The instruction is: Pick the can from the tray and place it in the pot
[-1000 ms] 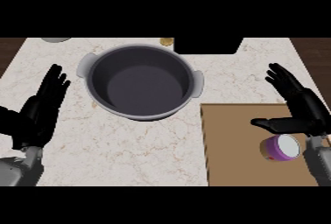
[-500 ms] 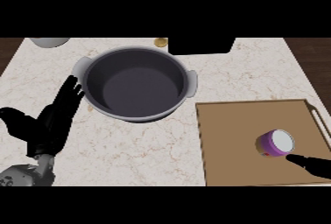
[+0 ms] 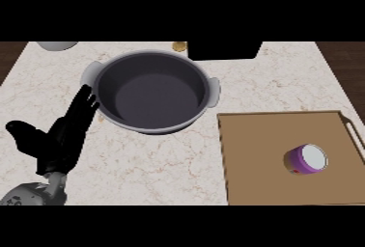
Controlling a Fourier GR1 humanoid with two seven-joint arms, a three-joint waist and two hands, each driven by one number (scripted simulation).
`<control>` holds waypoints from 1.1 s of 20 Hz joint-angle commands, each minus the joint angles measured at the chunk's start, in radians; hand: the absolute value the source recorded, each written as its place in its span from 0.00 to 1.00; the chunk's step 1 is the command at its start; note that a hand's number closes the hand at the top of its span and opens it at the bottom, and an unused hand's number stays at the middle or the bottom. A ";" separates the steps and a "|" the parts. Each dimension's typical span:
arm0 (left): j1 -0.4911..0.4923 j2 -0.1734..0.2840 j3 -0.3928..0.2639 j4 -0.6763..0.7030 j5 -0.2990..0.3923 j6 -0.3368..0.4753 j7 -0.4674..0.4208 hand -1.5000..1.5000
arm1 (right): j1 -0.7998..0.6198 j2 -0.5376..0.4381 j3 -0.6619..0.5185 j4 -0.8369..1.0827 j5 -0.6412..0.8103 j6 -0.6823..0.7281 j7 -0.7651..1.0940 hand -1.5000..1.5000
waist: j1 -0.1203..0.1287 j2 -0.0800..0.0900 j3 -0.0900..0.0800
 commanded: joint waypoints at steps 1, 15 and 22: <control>-0.016 -0.033 -0.026 0.007 -0.020 0.007 0.013 0.50 | 0.052 -0.094 -0.054 -0.150 -0.039 0.113 0.217 0.00 | 0.015 0.004 0.001; -0.009 -0.062 0.011 -0.035 -0.075 -0.041 0.059 0.50 | -0.221 -0.099 0.049 -0.017 -0.113 0.294 0.626 0.00 | 0.049 0.009 0.004; -0.033 -0.101 0.048 0.021 -0.092 -0.078 0.057 0.50 | -0.209 0.023 0.215 -0.039 0.108 0.316 0.691 0.00 | 0.043 0.008 0.004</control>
